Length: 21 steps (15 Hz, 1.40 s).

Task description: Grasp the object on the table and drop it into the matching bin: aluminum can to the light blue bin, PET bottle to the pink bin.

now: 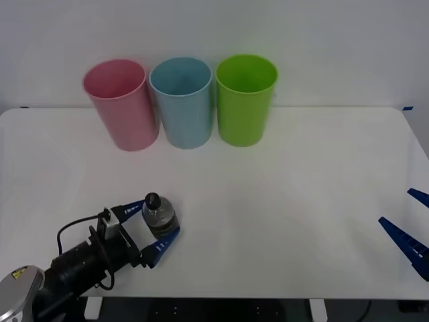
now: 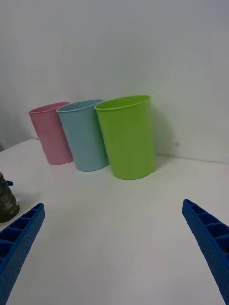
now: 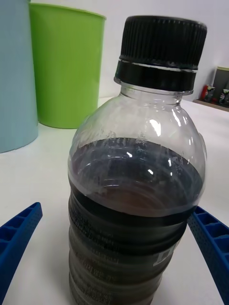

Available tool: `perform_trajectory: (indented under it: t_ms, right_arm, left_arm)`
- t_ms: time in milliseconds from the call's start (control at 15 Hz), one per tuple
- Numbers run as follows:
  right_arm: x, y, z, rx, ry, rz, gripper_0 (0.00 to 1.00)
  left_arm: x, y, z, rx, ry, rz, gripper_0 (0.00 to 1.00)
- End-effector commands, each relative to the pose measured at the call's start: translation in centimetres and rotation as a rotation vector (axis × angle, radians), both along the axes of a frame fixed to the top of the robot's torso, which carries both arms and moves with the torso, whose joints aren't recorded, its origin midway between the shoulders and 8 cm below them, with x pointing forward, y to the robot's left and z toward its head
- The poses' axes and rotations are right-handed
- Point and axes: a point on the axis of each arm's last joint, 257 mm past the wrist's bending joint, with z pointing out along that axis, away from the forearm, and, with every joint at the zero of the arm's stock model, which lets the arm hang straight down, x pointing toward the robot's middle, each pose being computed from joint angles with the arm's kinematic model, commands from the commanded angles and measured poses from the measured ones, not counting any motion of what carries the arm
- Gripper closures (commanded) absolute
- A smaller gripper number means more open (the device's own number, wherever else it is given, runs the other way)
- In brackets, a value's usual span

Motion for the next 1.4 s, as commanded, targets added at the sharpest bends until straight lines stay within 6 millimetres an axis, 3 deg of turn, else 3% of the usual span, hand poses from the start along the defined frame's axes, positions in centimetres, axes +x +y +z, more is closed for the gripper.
perform_trajectory:
  t_ms: [67, 133, 200, 267, 333, 1067, 1400]
  right_arm:
    - [0.0, 0.0, 0.0, 0.0, 0.0, 0.0, 0.0]
    - [0.0, 0.0, 0.0, 0.0, 0.0, 0.0, 0.0]
    - [0.0, 0.0, 0.0, 0.0, 0.0, 0.0, 0.0]
    - [0.0, 0.0, 0.0, 0.0, 0.0, 0.0, 0.0]
    - [0.0, 0.0, 0.0, 0.0, 0.0, 0.0, 0.0]
    - [0.0, 0.0, 0.0, 0.0, 0.0, 0.0, 0.0]
    - [0.0, 0.0, 0.0, 0.0, 0.0, 0.0, 0.0]
  left_arm:
    - [0.0, -0.1, 0.0, 0.0, 0.001, -0.002, 0.0]
    - [0.0, -0.1, 0.0, -0.002, 0.004, -0.001, 0.0]
    - [0.0, -0.2, 0.0, -0.006, 0.006, -0.002, 0.53]
    - [0.0, -0.2, 0.0, -0.004, 0.005, -0.004, 0.92]
    - [0.0, -0.3, 0.1, -0.006, 0.003, -0.007, 1.0]
    - [0.2, 0.3, 0.6, -0.033, 0.003, 0.01, 1.0]
    - [1.1, 1.7, 3.6, -0.079, -0.034, 0.05, 1.0]
